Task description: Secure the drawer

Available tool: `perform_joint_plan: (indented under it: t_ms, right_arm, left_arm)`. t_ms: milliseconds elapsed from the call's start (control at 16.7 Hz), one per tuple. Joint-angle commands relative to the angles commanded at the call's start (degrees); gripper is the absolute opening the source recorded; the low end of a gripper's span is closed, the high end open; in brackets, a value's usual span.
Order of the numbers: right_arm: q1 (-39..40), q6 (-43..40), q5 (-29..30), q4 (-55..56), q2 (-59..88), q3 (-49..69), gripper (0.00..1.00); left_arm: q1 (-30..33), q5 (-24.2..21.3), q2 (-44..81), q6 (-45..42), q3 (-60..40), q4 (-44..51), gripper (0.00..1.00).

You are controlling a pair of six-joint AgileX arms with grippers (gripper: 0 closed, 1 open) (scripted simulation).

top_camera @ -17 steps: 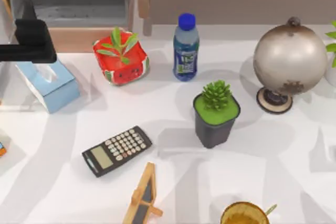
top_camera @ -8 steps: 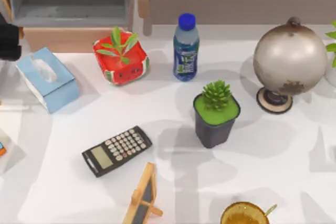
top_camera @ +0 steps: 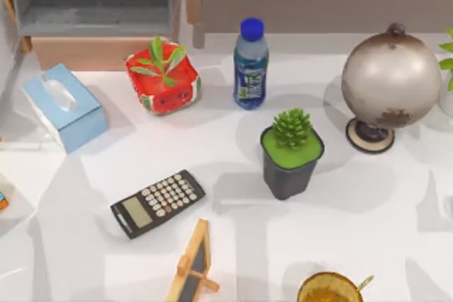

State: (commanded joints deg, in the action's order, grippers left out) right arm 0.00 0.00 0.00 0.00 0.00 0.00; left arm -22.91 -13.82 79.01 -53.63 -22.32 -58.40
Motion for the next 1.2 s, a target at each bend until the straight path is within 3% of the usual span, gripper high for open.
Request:
perform_joint_plan:
  t_ms: [300,600,780,1200]
  right_arm:
    - [0.0,0.0,0.0,0.0,0.0,0.0,1.00]
    - [0.0,0.0,0.0,0.0,0.0,0.0,1.00]
    - [0.0,0.0,0.0,0.0,0.0,0.0,1.00]
    - [0.0,0.0,0.0,0.0,0.0,0.0,1.00]
  left_arm:
    - [-12.6,-15.7,16.7,-19.9,0.3,-16.6,1.00]
    - [-17.6,-26.9,31.1,-34.0,-1.8,-27.4,1.00]
    - [-18.3,-29.7,34.9,-37.4,-2.7,-29.8,1.00]
    - [-17.5,-29.1,35.2,-37.5,-3.4,-29.3,1.00]
